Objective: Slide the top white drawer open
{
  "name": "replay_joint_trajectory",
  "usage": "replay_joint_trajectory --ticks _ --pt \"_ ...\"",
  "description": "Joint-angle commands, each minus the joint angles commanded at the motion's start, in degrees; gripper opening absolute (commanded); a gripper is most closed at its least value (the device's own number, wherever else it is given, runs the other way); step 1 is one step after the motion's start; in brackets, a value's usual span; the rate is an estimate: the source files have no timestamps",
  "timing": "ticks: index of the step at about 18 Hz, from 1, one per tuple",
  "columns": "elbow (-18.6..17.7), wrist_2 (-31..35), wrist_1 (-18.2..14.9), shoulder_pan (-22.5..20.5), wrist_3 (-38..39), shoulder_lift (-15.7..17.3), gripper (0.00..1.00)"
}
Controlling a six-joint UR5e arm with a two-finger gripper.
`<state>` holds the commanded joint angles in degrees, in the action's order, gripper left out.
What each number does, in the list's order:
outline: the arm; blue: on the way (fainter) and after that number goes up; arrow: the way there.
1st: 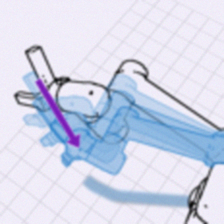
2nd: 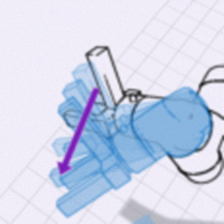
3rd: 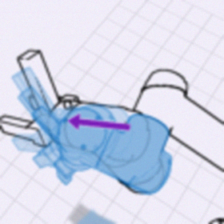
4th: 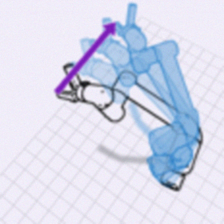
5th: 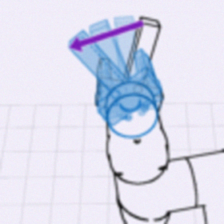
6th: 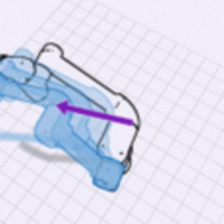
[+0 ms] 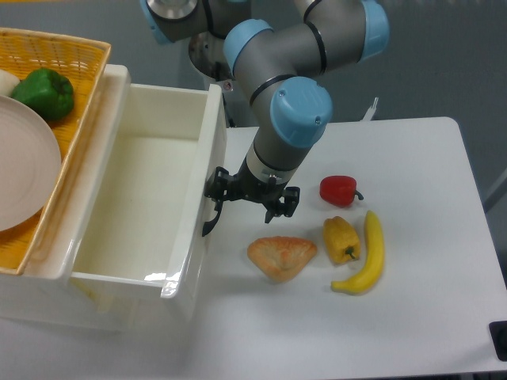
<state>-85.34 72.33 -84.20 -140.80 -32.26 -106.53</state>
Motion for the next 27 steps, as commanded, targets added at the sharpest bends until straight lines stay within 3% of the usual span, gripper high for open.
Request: replay_joint_trajectory --ticks 4,12,17,22,25,27 --pt "0.00 -0.18 -1.50 -1.32 0.00 0.27 1.00" --pt "0.53 0.08 -0.71 -3.51 -0.52 0.79 1.00" --pt "1.93 2.19 -0.09 -5.19 -7.90 0.70 1.00" --pt "1.58 12.91 0.00 -5.10 -20.11 0.18 1.00" --pt "2.72 13.01 0.17 -5.54 -23.19 -0.09 1.00" --pt "3.08 13.18 1.22 -6.06 -29.85 -0.17 1.00"
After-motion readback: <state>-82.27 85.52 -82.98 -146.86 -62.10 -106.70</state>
